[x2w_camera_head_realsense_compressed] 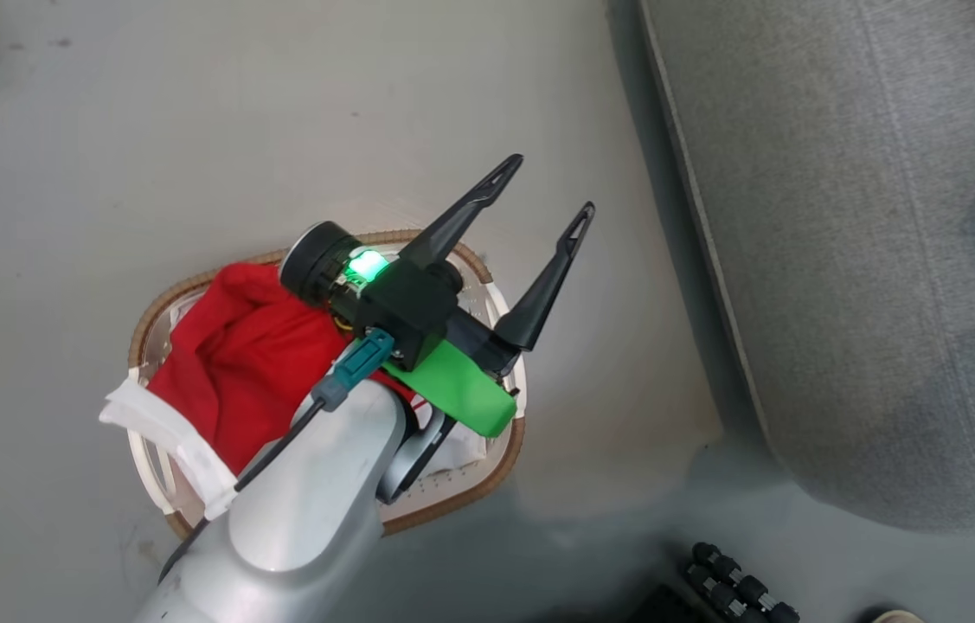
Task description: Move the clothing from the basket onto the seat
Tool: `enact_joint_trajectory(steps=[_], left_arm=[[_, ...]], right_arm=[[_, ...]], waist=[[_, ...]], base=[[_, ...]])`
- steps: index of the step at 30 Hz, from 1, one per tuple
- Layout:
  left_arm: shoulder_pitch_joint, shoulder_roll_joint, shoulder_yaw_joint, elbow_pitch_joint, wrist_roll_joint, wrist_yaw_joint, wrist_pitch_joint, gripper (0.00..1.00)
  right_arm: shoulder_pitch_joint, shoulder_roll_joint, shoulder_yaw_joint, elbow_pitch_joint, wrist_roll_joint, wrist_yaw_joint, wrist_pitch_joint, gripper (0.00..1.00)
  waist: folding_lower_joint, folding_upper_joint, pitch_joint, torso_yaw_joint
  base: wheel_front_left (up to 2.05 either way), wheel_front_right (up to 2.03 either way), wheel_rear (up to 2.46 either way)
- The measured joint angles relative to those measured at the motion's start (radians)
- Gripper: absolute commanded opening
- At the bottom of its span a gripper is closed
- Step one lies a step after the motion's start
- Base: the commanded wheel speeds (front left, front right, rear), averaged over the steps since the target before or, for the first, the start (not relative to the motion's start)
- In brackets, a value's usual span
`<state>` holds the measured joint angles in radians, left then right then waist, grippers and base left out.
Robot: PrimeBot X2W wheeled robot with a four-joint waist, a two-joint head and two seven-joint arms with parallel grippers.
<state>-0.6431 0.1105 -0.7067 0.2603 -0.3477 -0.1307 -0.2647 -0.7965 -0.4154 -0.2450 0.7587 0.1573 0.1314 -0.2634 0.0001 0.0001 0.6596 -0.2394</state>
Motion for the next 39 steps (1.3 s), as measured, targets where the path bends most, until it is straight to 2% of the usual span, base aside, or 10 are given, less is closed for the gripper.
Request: enact_joint_trajectory(steps=[4,15,25,39], left_arm=[[0.029,0.004,0.050,0.002,0.015,0.000,0.000,1.00],[0.155,0.004,0.236,-0.005,0.065,0.007,0.000,1.00],[0.271,-0.035,0.393,0.059,0.106,0.008,0.000,1.00],[0.467,-0.048,0.643,0.097,0.156,0.025,0.000,1.00]], right_arm=[[0.074,0.049,-0.018,-0.090,0.034,0.000,0.000,1.00],[0.193,0.142,0.108,-0.326,0.072,0.000,0.000,1.00],[0.315,0.208,0.174,-0.401,0.082,0.000,0.000,1.00],[0.520,0.278,0.235,-0.407,0.090,0.000,0.000,1.00]], waist=[[-0.0001,0.0000,-0.036,-0.013],[-0.0001,-0.0001,-0.156,-0.014],[-0.0002,0.0000,-0.284,0.060],[-0.0002,-0.0001,-0.464,0.129]], base=[[0.00,0.00,0.00],[0.00,0.00,0.00],[0.00,0.00,0.00],[0.00,0.00,0.00]])
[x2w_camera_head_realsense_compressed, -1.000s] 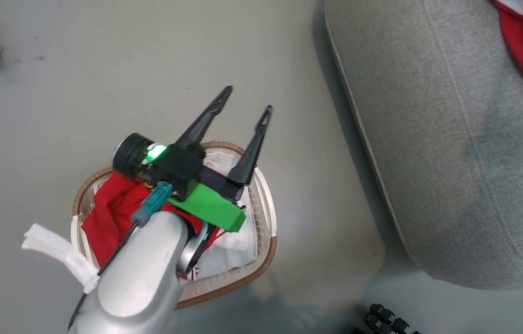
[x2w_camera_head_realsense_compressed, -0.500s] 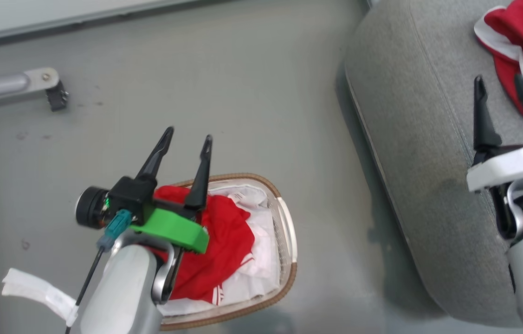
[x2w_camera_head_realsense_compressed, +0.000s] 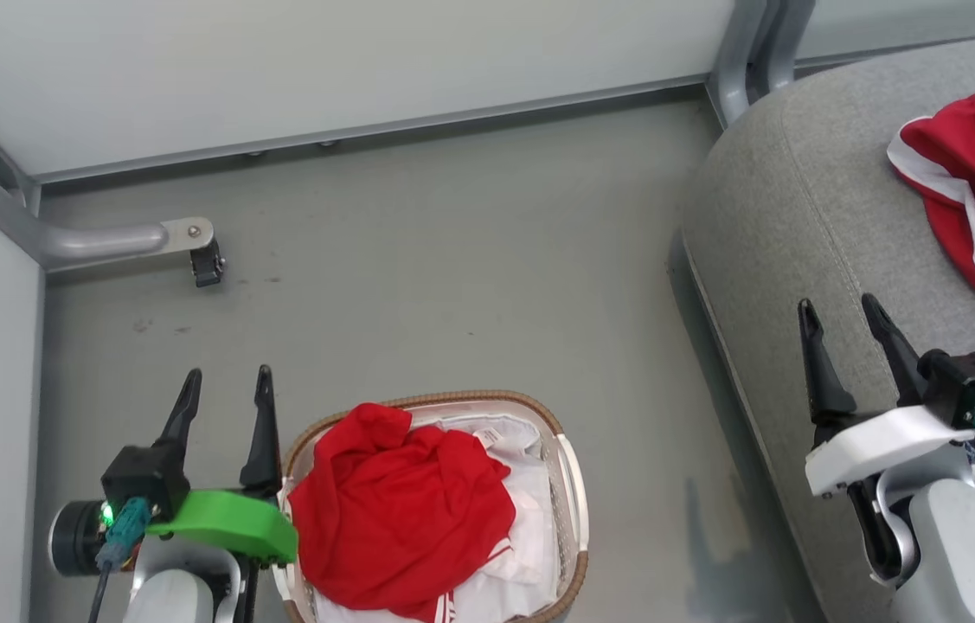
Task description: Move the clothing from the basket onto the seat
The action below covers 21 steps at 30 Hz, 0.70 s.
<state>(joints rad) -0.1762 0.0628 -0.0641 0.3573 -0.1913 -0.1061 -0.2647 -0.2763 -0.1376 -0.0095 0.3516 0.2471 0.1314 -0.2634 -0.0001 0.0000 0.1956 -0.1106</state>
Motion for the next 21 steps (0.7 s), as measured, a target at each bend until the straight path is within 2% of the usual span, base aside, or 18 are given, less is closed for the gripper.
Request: enact_joint_trajectory(steps=[11,21], left_arm=[[0.151,-0.011,0.089,-0.035,0.027,0.002,0.000,1.00],[0.225,-0.012,0.080,-0.059,-0.011,0.020,0.000,1.00]], right_arm=[[0.120,0.022,0.014,0.002,-0.002,0.000,0.000,1.00],[0.179,0.032,0.030,0.001,-0.007,0.000,0.000,1.00]], waist=[[0.0000,0.0000,-0.110,0.028],[0.0000,0.0000,-0.171,0.034]], base=[[0.00,0.00,0.00],[0.00,0.00,0.00]])
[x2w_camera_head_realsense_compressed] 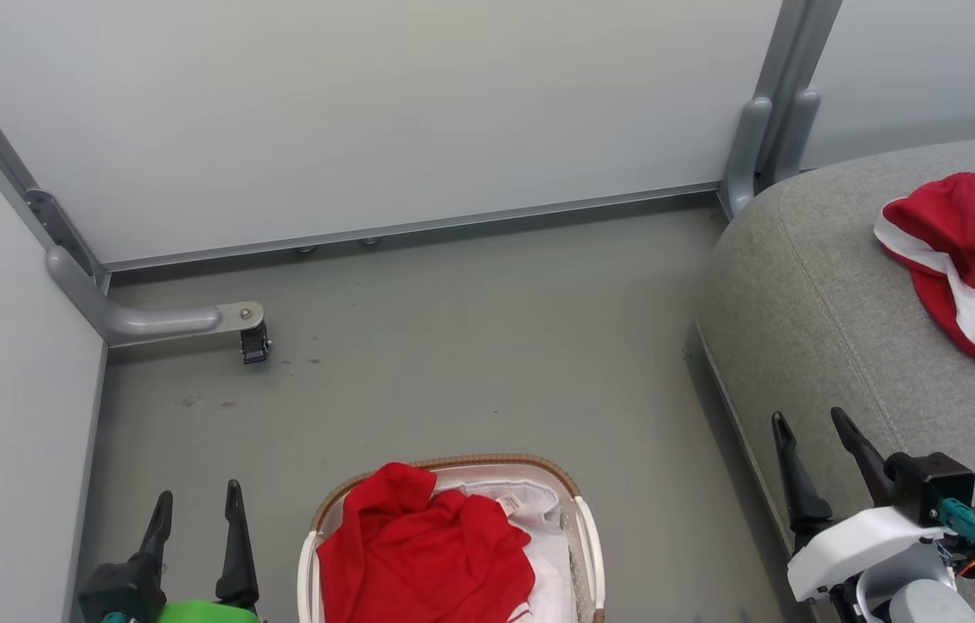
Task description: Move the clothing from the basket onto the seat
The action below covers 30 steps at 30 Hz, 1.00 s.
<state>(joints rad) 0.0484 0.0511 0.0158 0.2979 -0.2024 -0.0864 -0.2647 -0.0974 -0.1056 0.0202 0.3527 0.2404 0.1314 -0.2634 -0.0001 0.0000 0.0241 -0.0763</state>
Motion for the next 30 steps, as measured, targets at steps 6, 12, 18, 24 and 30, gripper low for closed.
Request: enact_joint_trajectory(steps=[6,12,18,24,30], left_arm=[[0.012,-0.001,-0.021,-0.010,-0.015,0.012,0.000,1.00],[-0.018,-0.001,-0.059,0.025,-0.015,0.012,0.000,1.00],[-0.088,-0.002,-0.102,0.095,-0.027,0.007,0.000,1.00],[-0.189,-0.002,-0.139,0.231,-0.007,0.006,0.000,1.00],[-0.296,-0.003,-0.157,0.374,0.022,0.016,0.000,1.00]], right_arm=[[0.003,0.001,0.015,0.005,0.001,0.000,0.000,1.00],[-0.031,0.004,0.030,-0.023,0.007,0.000,0.000,1.00],[-0.081,0.007,0.054,-0.054,0.015,0.000,0.000,1.00],[-0.156,0.015,0.091,-0.083,0.032,0.000,0.000,1.00],[-0.201,0.024,0.110,-0.103,0.042,0.000,0.000,1.00]], waist=[[0.0000,0.0000,0.006,-0.008],[0.0000,0.0000,0.051,-0.020],[0.0000,0.0000,0.118,-0.036],[0.0001,0.0000,0.211,-0.061],[0.0001,0.0000,0.311,-0.090]], base=[[0.00,0.00,0.00],[0.00,0.00,0.00],[0.00,0.00,0.00],[0.00,0.00,0.00],[0.00,0.00,0.00]])
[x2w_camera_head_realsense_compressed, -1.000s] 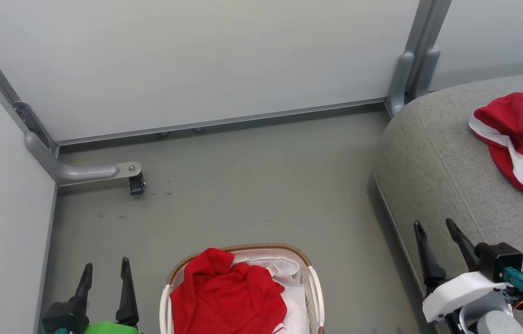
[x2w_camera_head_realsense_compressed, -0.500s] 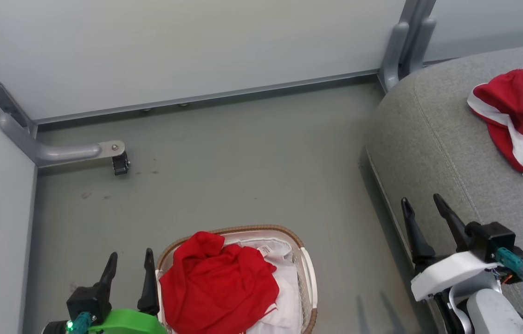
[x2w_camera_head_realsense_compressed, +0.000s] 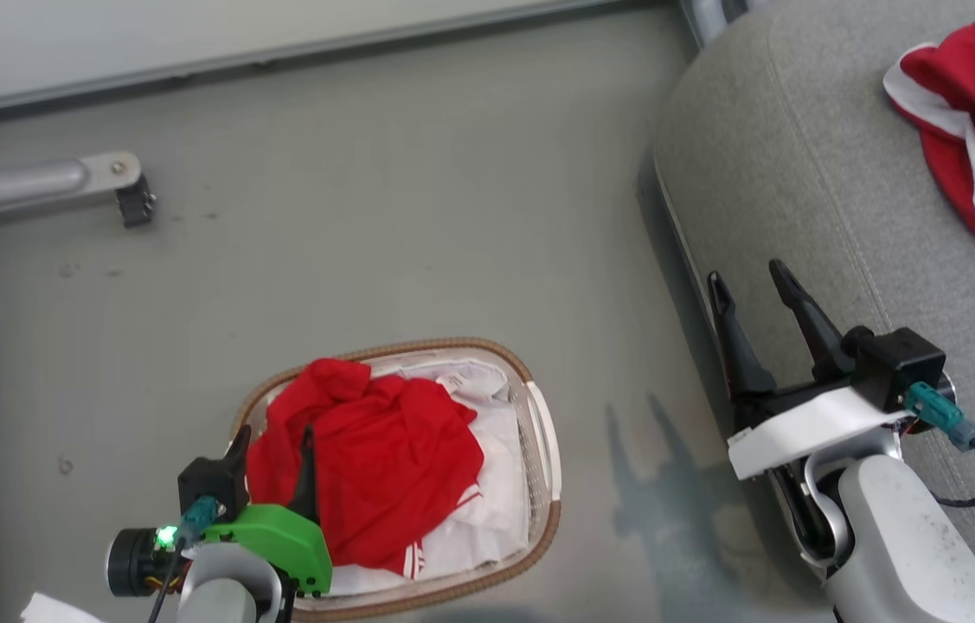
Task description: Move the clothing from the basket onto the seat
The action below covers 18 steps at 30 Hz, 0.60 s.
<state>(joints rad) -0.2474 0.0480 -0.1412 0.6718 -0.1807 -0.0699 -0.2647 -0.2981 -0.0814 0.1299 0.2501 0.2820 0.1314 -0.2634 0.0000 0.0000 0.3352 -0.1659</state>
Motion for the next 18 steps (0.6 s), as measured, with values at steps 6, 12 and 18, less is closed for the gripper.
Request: enact_joint_trajectory(steps=[6,12,18], left_arm=[[-0.104,0.009,-0.015,0.148,0.044,0.010,0.000,1.00],[-0.195,0.016,-0.035,0.291,0.078,0.051,0.000,1.00],[-0.276,0.035,-0.047,0.434,0.094,0.091,0.009,1.00]], right_arm=[[-0.043,0.007,0.002,-0.006,0.010,0.000,0.000,1.00],[-0.065,0.016,0.006,-0.017,0.017,0.000,0.000,1.00],[-0.080,0.023,0.009,-0.022,0.020,0.000,0.000,1.00]], waist=[[0.0001,0.0000,0.100,-0.030],[0.0001,0.0000,0.186,-0.056],[0.0001,0.0000,0.255,-0.078]], base=[[0.00,0.00,0.00],[0.00,0.00,0.00],[0.00,0.00,0.00]])
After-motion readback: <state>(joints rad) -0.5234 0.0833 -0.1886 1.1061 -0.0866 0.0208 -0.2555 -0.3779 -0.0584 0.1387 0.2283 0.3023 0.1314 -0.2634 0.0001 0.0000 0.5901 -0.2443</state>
